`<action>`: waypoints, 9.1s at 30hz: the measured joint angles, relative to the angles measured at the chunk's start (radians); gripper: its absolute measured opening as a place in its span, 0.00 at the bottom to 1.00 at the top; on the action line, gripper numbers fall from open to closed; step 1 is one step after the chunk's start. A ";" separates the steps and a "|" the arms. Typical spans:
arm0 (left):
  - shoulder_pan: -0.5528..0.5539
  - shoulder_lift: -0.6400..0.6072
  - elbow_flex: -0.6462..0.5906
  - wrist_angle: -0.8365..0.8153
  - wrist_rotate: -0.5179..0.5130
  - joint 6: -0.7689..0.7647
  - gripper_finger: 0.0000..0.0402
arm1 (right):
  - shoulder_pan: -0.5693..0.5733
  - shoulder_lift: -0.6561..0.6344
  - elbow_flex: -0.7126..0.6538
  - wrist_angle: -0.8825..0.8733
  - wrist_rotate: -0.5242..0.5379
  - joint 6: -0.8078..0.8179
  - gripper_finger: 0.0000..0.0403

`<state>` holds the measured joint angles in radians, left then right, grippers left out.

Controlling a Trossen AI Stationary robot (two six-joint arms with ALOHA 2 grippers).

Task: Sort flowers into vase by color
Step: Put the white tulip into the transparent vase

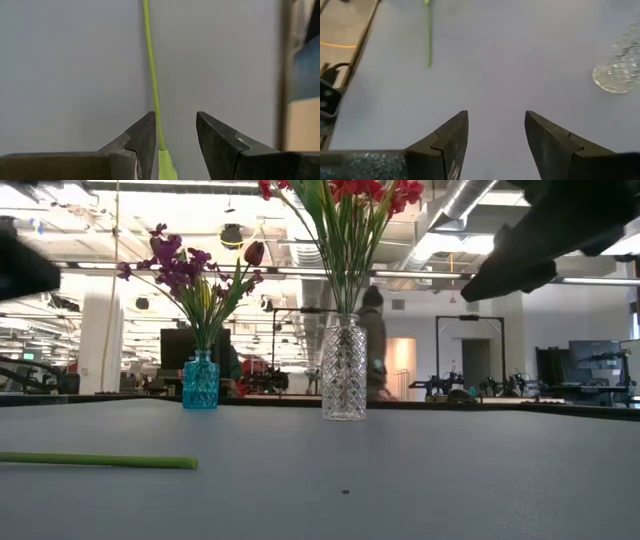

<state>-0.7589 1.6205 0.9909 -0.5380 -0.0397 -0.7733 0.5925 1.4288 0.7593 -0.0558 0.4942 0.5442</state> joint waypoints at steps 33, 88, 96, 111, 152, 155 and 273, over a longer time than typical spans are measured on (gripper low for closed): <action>0.052 0.151 0.074 -0.077 -0.052 -0.054 0.00 | 0.180 0.000 0.000 0.184 0.058 -0.035 0.40; 0.388 0.149 0.113 0.490 0.062 -0.331 0.00 | 0.045 0.448 0.356 0.066 0.323 -1.014 0.34; 0.388 0.149 0.113 0.484 0.071 -0.308 0.00 | 0.046 0.454 0.359 0.028 0.369 -0.988 0.25; 0.402 0.144 0.113 0.486 0.094 -0.185 0.02 | 0.033 0.454 0.358 -0.032 0.281 -0.921 0.04; 0.327 -0.141 0.025 0.332 -0.415 0.570 0.19 | -0.493 -0.059 -0.535 1.622 -0.408 -0.674 0.04; 0.331 -0.141 -0.010 0.347 -0.418 0.595 0.19 | -0.544 -0.097 -0.535 1.620 -0.456 -0.620 0.04; 0.740 -0.035 -0.343 1.185 -0.281 0.747 0.19 | -0.644 0.358 -0.175 1.625 -0.126 -0.259 0.04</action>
<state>-0.0190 1.5855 0.6479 0.6471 -0.3202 -0.0267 -0.0511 1.7866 0.5846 1.5695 0.3687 0.2855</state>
